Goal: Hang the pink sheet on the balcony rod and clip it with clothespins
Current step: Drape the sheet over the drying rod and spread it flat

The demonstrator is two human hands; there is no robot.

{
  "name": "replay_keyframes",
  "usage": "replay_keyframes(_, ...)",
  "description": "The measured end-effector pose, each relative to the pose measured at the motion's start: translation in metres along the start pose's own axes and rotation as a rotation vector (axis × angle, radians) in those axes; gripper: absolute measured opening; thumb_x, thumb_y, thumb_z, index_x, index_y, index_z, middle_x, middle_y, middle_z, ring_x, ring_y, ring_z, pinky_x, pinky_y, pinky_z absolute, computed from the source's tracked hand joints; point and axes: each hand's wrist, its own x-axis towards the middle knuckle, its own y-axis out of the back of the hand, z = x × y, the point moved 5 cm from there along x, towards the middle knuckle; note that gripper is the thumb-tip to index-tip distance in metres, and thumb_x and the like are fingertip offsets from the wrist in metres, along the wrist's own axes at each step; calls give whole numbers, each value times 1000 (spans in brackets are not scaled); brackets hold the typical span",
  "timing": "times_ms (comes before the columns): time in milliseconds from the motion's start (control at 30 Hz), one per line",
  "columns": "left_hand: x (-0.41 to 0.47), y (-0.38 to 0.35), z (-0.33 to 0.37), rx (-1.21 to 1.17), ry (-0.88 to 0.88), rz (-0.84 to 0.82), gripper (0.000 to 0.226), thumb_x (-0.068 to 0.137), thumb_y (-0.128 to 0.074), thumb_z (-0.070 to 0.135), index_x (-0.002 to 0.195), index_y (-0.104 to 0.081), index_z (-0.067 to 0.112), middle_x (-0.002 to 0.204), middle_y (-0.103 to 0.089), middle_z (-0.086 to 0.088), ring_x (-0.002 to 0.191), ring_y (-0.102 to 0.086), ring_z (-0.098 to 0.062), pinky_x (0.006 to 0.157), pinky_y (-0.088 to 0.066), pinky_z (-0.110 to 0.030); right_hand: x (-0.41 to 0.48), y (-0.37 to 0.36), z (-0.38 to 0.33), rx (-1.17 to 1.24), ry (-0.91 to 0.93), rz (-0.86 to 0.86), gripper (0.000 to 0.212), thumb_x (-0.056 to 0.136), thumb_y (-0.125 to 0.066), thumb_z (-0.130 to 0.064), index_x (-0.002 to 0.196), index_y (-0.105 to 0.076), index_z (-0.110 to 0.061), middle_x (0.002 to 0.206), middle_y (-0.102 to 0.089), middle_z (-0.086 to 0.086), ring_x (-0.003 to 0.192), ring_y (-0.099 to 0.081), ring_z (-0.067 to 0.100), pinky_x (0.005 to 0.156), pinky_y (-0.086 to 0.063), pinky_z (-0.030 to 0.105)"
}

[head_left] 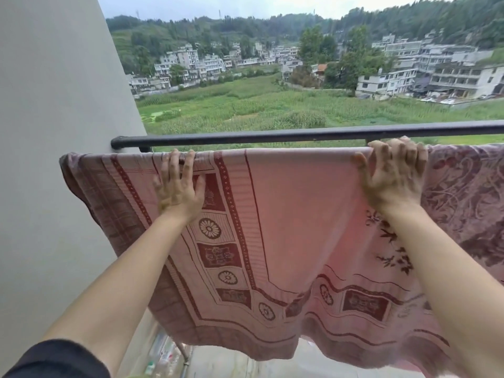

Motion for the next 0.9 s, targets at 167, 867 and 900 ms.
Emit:
replay_keyframes(167,14,15,-18,-91,-142,198,51,97,-32,50,136,-45,20,146,-37,-11,134,-33,-28,108,-26,-49,-4,3,-53,148,-148,73,47,98,-34,-39,135,-48,-15,149,-37,17,148,-19,32,119,0,61)
replay_keyframes(867,87,28,-295,-996,818,320,29,85,-59,39,85,-65,10,94,-70,-6,83,-64,-21,75,-55,-36,-20,-55,-455,265,512,-135,53,99,-34,-55,124,-60,-16,120,-64,9,107,-60,27,93,-43,43)
replay_keyframes(900,93,34,-299,-1056,796,343,17,84,-61,31,78,-61,15,89,-70,-4,80,-64,-20,72,-54,-34,-21,-58,-460,225,501,-138,55,99,-31,-58,119,-62,-17,113,-66,7,99,-63,26,87,-44,41)
